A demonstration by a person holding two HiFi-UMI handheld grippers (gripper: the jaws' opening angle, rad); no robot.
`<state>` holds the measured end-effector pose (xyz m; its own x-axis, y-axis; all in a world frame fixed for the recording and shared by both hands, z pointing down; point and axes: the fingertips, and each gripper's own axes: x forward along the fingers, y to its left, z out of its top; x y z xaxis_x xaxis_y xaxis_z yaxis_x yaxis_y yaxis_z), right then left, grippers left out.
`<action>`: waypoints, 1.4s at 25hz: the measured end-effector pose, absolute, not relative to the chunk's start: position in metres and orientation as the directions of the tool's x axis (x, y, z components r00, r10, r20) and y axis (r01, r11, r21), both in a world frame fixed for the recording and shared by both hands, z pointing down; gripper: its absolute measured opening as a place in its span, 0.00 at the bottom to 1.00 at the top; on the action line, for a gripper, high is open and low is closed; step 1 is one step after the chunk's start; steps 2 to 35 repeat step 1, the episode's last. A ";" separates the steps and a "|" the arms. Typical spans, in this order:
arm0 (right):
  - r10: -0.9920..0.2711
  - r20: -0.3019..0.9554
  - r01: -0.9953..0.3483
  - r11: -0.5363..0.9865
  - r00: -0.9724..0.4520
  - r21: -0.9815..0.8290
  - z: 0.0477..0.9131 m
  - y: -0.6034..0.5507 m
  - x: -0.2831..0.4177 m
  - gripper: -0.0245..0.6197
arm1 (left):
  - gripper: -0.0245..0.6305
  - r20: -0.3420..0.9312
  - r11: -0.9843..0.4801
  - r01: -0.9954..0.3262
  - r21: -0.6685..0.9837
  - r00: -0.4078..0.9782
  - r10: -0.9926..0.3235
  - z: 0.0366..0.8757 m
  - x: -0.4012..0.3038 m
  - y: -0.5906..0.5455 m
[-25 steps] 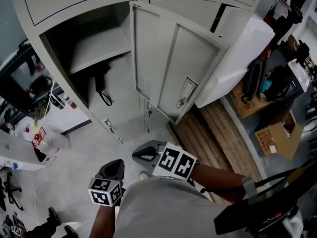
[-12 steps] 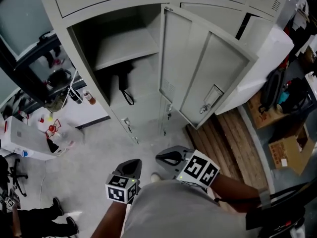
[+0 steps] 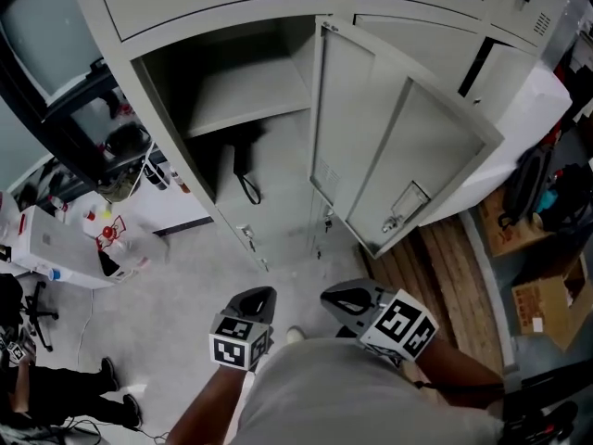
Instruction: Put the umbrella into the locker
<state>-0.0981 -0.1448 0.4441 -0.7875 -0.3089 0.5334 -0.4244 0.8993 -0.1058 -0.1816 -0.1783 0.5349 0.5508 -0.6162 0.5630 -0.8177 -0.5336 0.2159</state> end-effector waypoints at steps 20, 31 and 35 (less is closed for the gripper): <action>-0.314 0.533 -0.429 0.897 -0.786 -0.104 0.443 -0.148 -0.092 0.06 | 0.05 0.561 -0.532 -0.821 0.209 0.546 -0.622 0.534 -0.179 -0.185; -0.314 0.533 -0.429 0.897 -0.786 -0.104 0.443 -0.148 -0.092 0.06 | 0.05 0.561 -0.532 -0.821 0.209 0.546 -0.622 0.534 -0.179 -0.185; -0.314 0.533 -0.429 0.897 -0.786 -0.104 0.443 -0.148 -0.092 0.06 | 0.05 0.561 -0.532 -0.821 0.209 0.546 -0.622 0.534 -0.179 -0.185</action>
